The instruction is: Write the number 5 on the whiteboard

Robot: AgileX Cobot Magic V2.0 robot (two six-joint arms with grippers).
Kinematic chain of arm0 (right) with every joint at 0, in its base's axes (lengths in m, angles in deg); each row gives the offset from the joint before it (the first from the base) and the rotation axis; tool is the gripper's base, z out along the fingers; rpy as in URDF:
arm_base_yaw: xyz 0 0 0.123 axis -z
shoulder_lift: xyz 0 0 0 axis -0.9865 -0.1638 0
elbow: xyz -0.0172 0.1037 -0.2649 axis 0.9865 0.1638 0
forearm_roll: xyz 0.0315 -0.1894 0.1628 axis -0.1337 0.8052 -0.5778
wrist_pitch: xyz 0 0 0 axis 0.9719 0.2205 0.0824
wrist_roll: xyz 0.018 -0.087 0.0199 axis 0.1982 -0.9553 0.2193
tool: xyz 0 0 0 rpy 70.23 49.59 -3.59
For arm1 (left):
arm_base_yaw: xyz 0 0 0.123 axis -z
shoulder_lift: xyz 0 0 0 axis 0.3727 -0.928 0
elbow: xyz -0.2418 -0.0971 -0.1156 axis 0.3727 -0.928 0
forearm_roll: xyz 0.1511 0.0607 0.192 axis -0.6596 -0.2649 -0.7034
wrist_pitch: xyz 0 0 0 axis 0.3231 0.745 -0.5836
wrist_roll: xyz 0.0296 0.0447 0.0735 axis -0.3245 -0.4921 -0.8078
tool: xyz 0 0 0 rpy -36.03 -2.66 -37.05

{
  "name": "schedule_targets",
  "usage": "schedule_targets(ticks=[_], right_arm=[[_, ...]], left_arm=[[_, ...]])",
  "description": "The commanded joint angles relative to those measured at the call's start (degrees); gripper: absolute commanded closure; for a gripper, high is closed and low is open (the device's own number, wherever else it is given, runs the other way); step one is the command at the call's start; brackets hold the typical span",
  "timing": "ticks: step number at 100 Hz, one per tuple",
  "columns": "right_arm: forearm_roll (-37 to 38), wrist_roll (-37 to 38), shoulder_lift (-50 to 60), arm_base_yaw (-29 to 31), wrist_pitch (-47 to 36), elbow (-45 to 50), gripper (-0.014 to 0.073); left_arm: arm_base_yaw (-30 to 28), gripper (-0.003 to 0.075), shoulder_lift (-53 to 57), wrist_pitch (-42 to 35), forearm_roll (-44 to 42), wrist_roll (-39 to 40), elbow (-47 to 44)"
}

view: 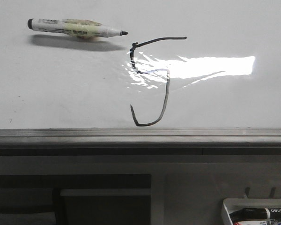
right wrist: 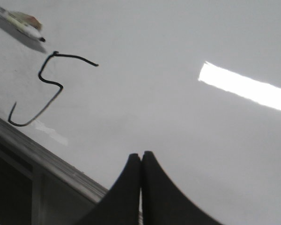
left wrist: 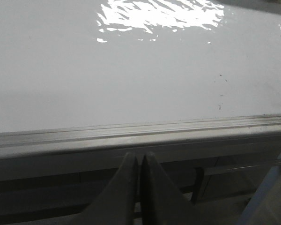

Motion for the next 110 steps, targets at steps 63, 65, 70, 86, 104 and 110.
schedule_targets(ticks=[63,65,70,86,104,110], right_arm=[[-40.09,-20.25,8.66,40.54,-12.02,17.80,0.0655],[-39.98,-20.25,8.29,40.54,-12.14,17.80,0.0655],[-39.98,-20.25,8.18,40.54,-12.14,17.80,0.0655],[-39.88,-20.25,8.36,40.54,-12.50,17.80,0.0655],[-39.88,-20.25,8.36,40.54,-12.50,17.80,0.0655],[-39.88,-20.25,8.36,40.54,-12.50,17.80,0.0655]], left_arm=[[-0.24,0.0741,1.43,-3.01,0.77,0.21,-0.90],[-0.24,0.0741,1.43,-3.02,0.77,0.21,-0.90],[-0.24,0.0741,1.43,-3.02,0.90,0.21,-0.90],[-0.24,0.0741,1.43,-3.02,0.94,0.21,-0.90],[-0.24,0.0741,1.43,-3.02,0.94,0.21,-0.90],[-0.24,0.0741,1.43,-3.02,0.94,0.21,-0.90]])
